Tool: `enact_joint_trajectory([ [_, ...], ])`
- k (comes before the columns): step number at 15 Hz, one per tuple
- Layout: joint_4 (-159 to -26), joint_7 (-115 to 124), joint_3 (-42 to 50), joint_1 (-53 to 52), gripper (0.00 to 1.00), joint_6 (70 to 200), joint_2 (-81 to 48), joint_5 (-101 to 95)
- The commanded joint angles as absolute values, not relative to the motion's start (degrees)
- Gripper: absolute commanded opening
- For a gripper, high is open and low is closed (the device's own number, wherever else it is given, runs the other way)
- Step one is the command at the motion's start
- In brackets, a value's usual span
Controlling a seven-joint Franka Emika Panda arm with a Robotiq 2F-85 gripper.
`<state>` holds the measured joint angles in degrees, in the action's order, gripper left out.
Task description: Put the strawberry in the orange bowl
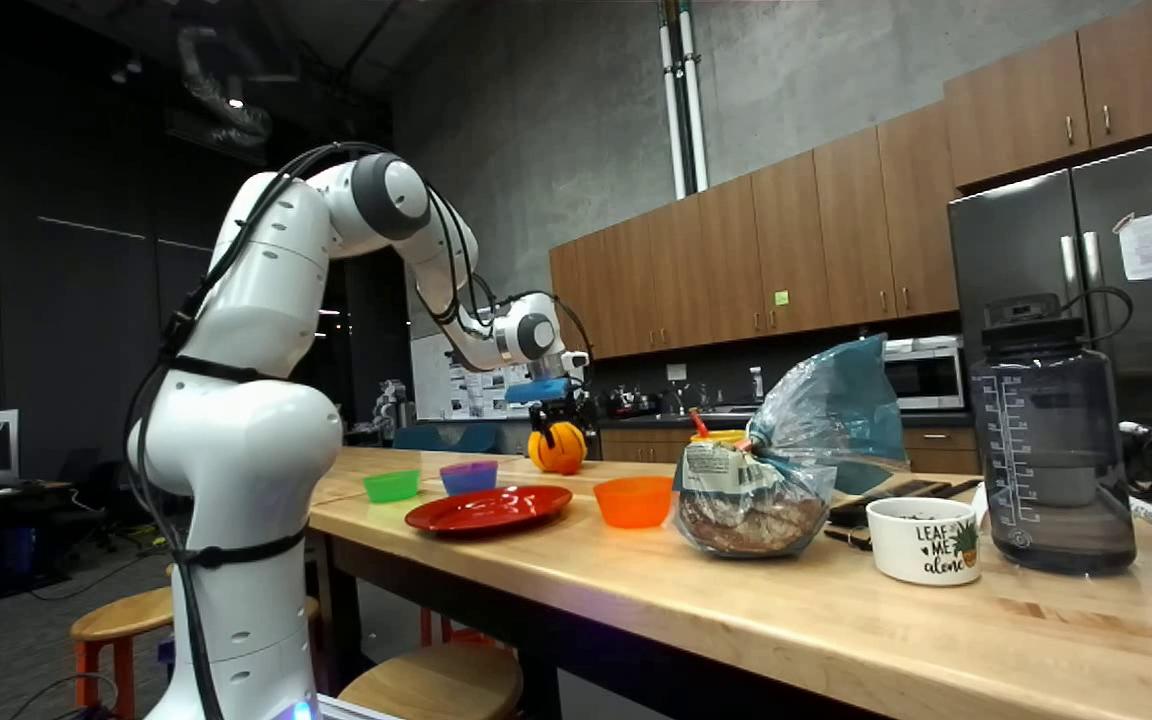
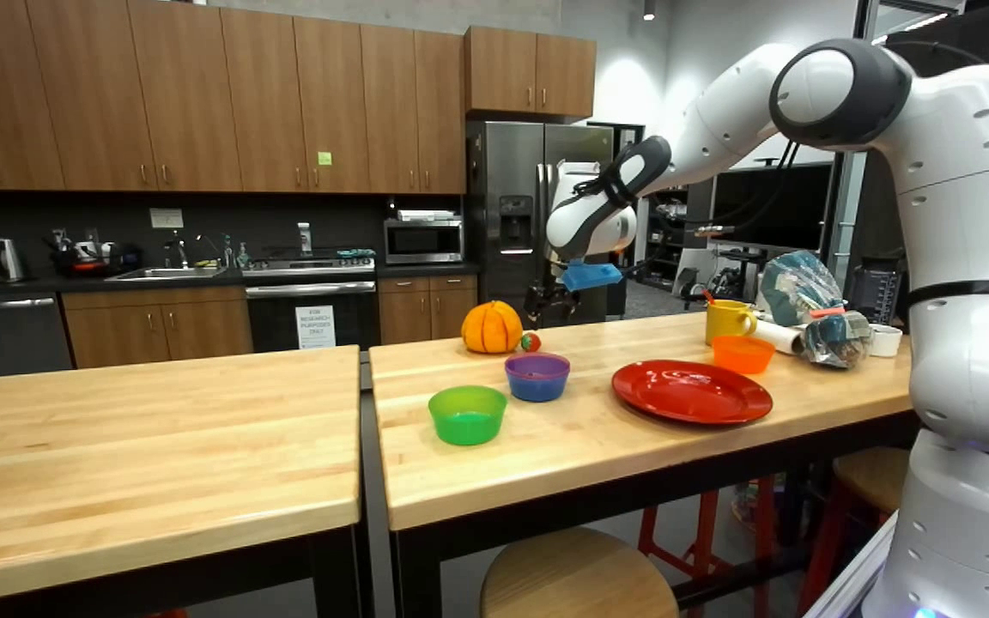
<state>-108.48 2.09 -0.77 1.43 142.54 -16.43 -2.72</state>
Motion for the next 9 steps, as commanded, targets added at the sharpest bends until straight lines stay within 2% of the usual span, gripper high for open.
enact_joint_trajectory([
  [1,-105.0,-5.1,-1.0,2.4,1.0,143.9,-20.3,-1.4],
  [7,-101.3,-16.6,-3.5,4.6,1.0,143.5,-23.5,2.7],
  [8,-101.0,-18.3,-3.9,4.8,0.75,143.2,-23.8,3.1],
  [9,-100.9,-19.4,-4.1,4.9,0.74,142.8,-23.9,3.2],
])
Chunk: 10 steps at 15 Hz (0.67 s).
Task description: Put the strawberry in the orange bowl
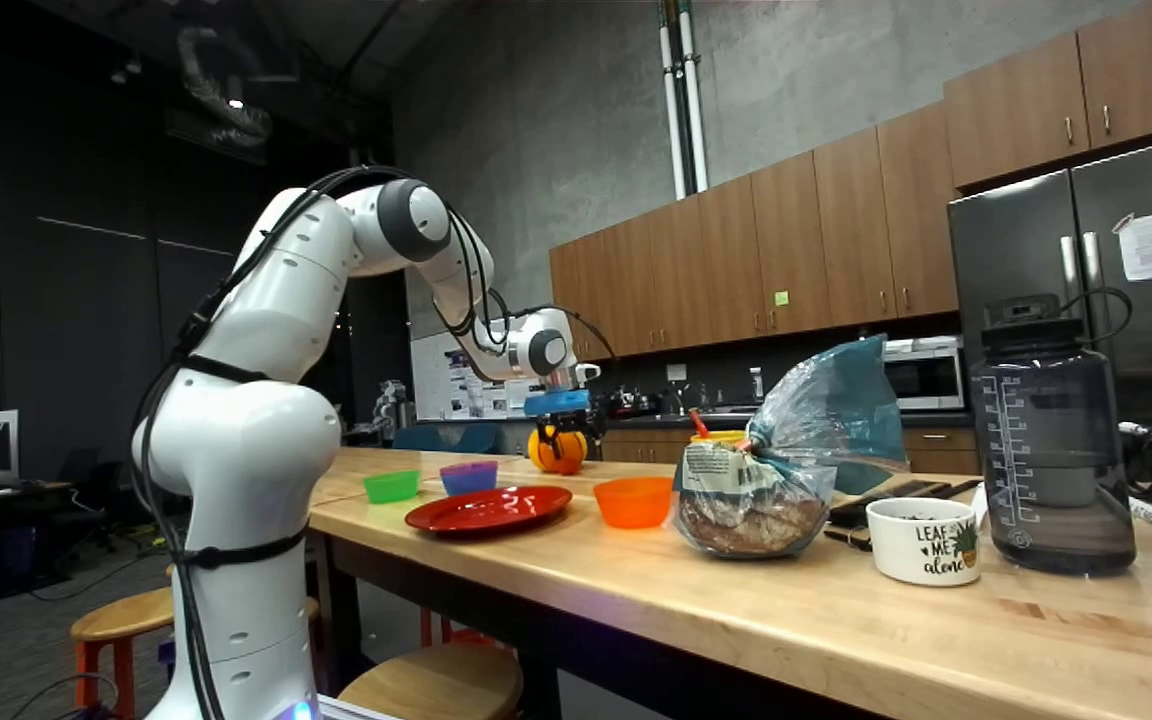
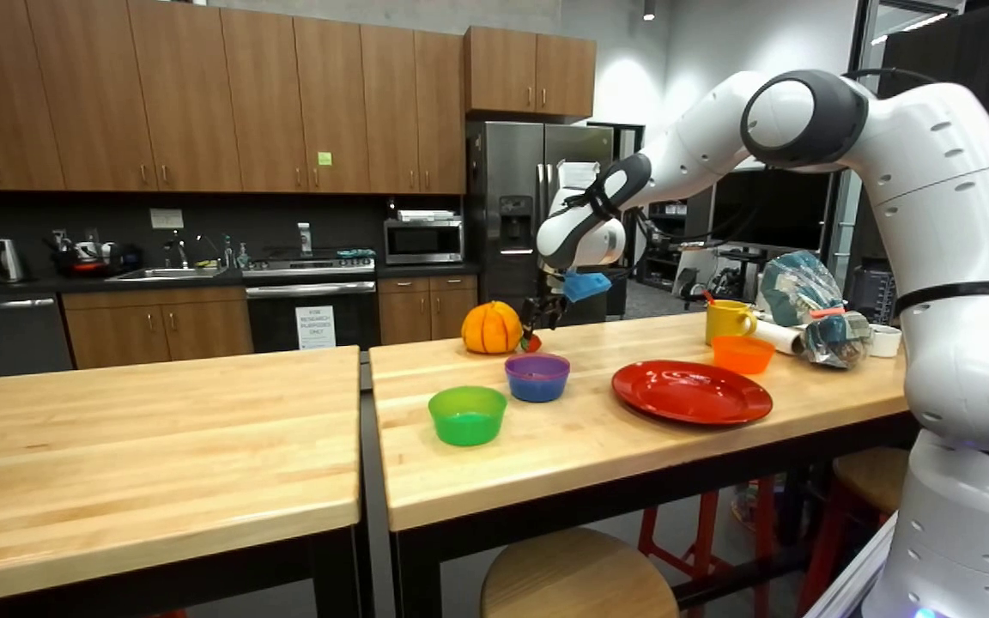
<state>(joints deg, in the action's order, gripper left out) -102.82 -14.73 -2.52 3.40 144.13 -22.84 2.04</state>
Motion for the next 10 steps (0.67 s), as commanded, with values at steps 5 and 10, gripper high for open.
enact_joint_trajectory([
  [5,-102.3,-22.9,-4.8,5.5,0.35,141.5,-23.2,4.2],
  [10,-104.8,-20.8,-3.5,5.6,0.27,142.1,-20.7,4.3],
])
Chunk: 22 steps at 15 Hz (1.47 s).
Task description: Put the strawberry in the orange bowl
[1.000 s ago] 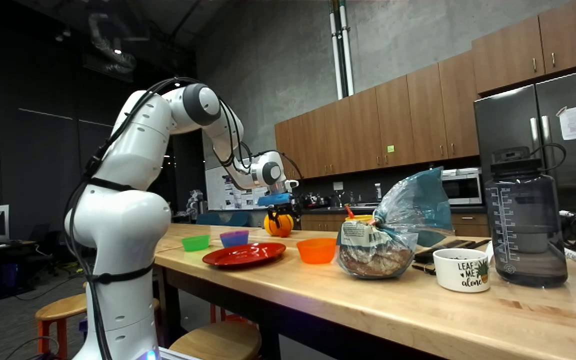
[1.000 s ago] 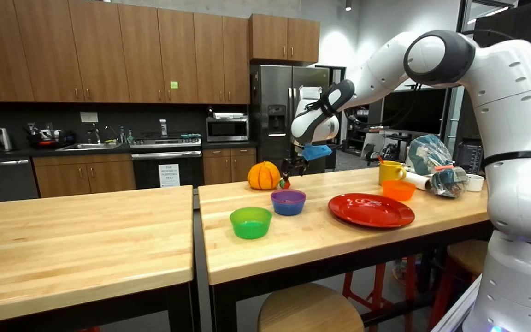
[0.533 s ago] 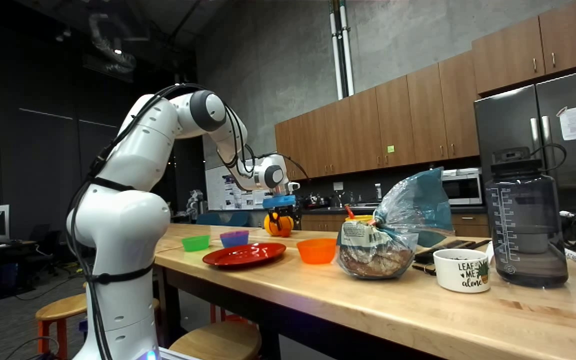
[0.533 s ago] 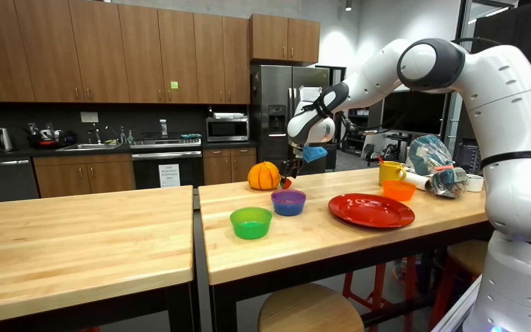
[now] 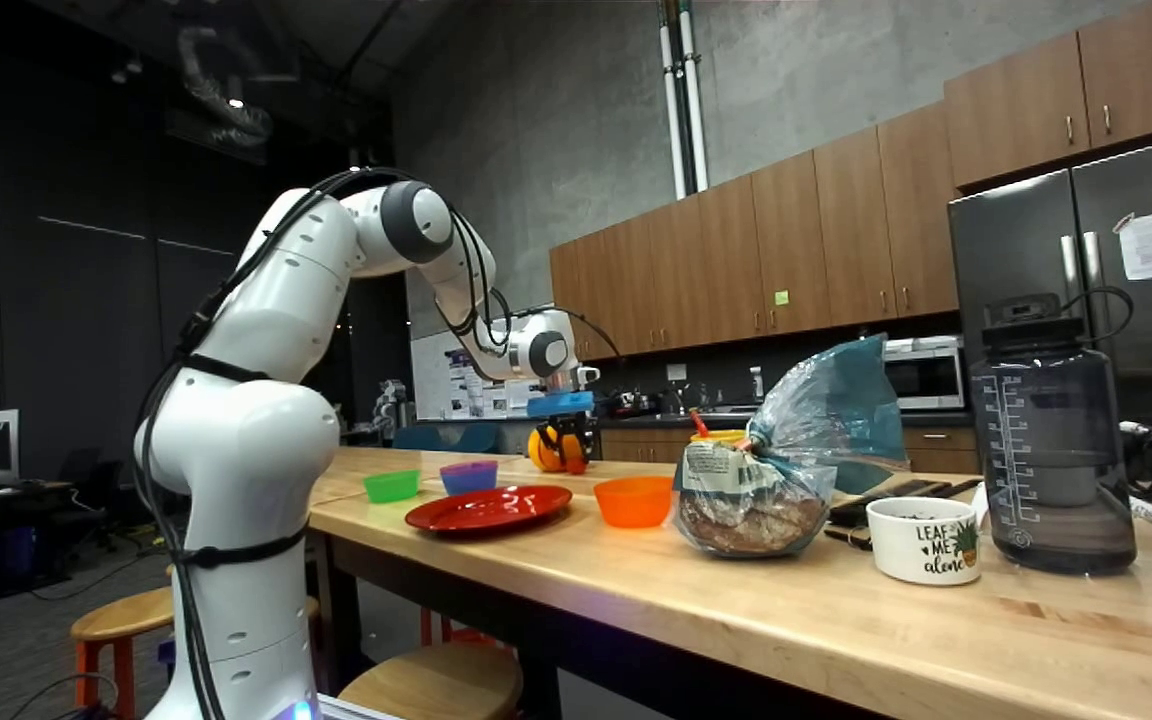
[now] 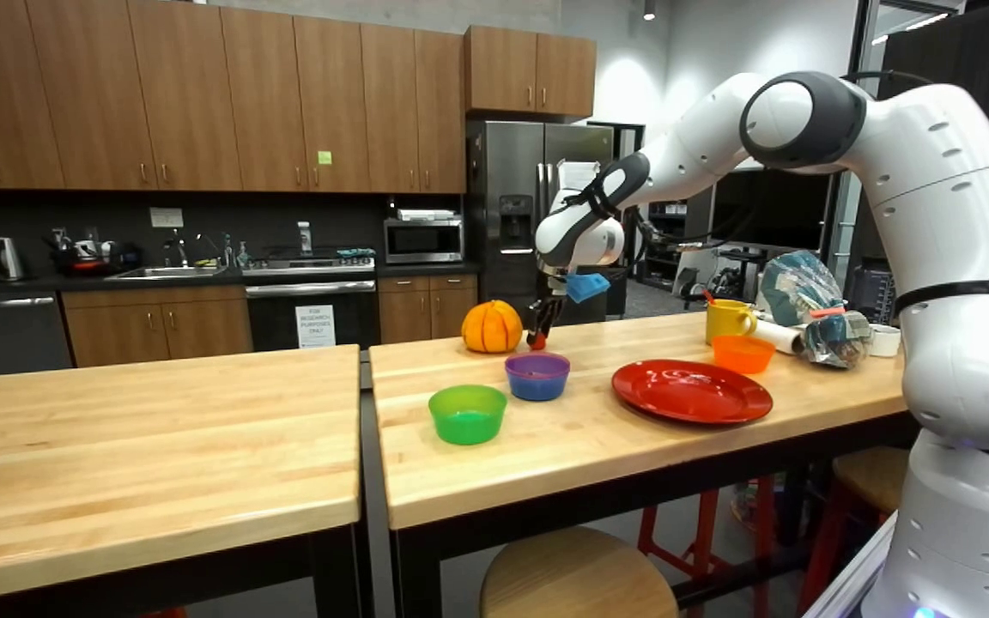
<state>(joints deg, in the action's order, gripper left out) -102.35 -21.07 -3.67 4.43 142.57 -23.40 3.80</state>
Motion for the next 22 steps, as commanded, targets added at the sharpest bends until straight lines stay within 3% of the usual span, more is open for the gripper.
enact_joint_trajectory([
  [1,-105.4,-19.9,-2.9,5.7,0.27,142.5,-20.0,4.2],
  [22,-116.1,8.1,6.9,6.0,0.27,136.3,-3.1,0.7],
])
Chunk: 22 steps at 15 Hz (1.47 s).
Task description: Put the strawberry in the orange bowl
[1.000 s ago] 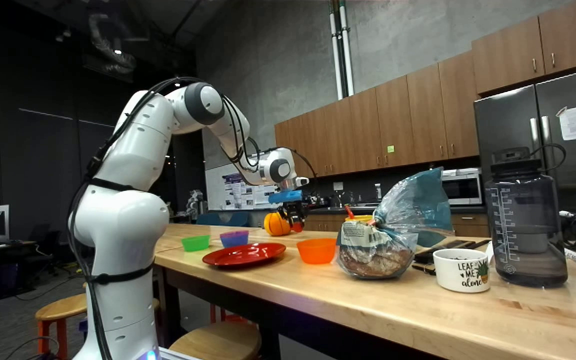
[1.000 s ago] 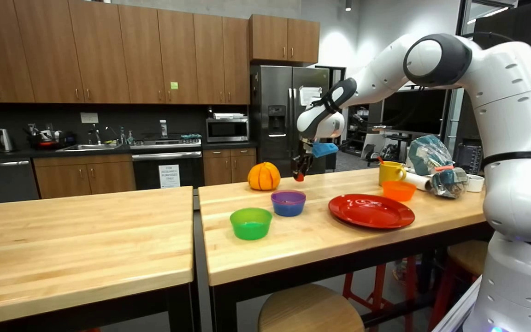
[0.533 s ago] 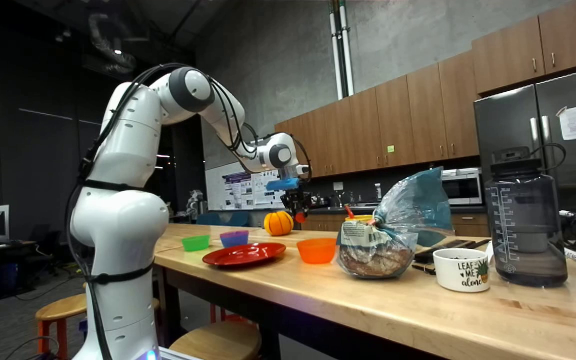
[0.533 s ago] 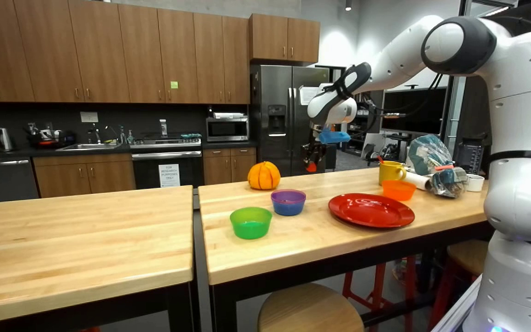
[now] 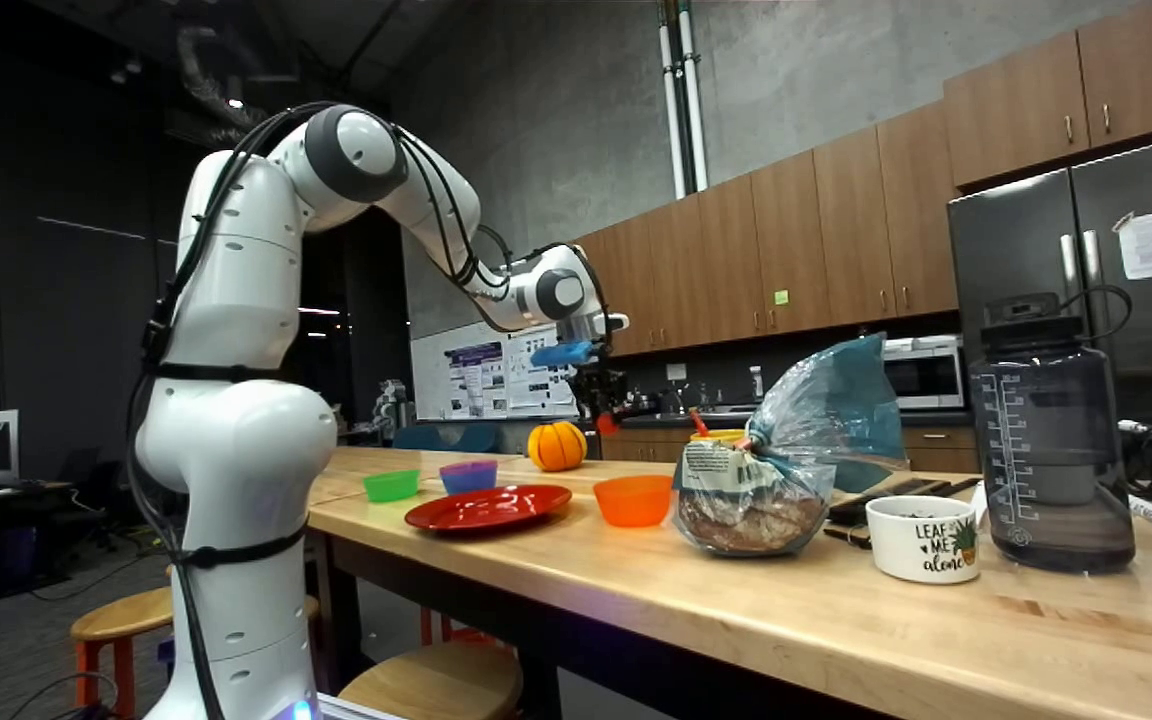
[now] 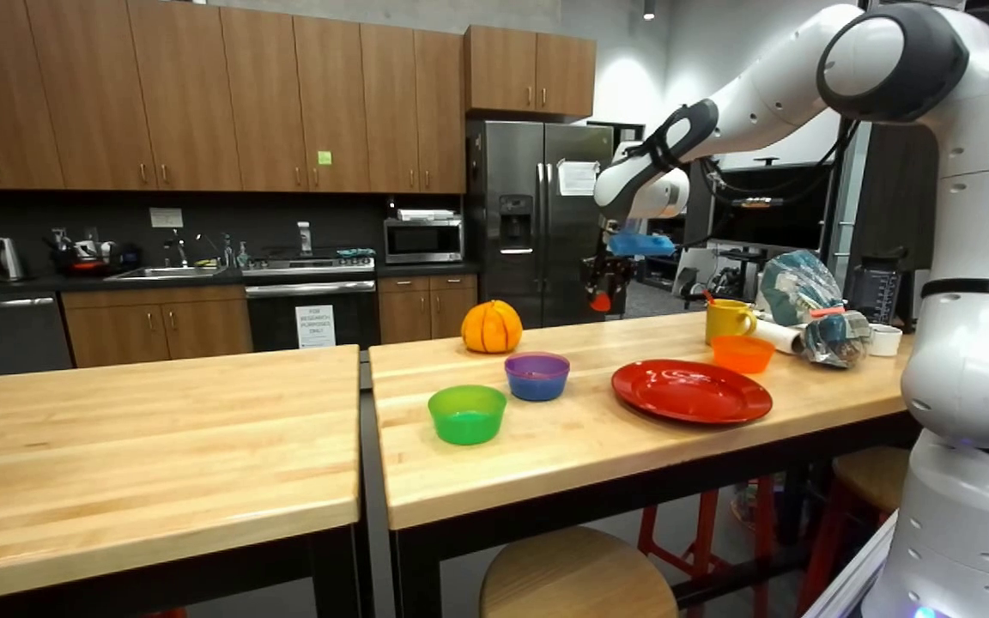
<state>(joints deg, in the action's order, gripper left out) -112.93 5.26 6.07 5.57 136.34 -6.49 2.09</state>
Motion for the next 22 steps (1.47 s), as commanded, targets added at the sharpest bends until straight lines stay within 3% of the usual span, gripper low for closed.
enact_joint_trajectory([
  [1,-116.6,8.6,7.2,6.1,0.27,136.3,-2.7,0.6],
  [6,-118.4,11.9,7.9,6.2,0.27,136.7,-1.3,-0.5],
  [7,-116.3,9.8,7.7,6.2,0.52,136.3,-3.5,0.7],
  [21,-116.9,10.8,7.7,6.2,0.52,136.4,-3.1,0.5],
  [22,-116.6,10.2,7.8,6.4,0.27,136.3,-3.3,0.9],
])
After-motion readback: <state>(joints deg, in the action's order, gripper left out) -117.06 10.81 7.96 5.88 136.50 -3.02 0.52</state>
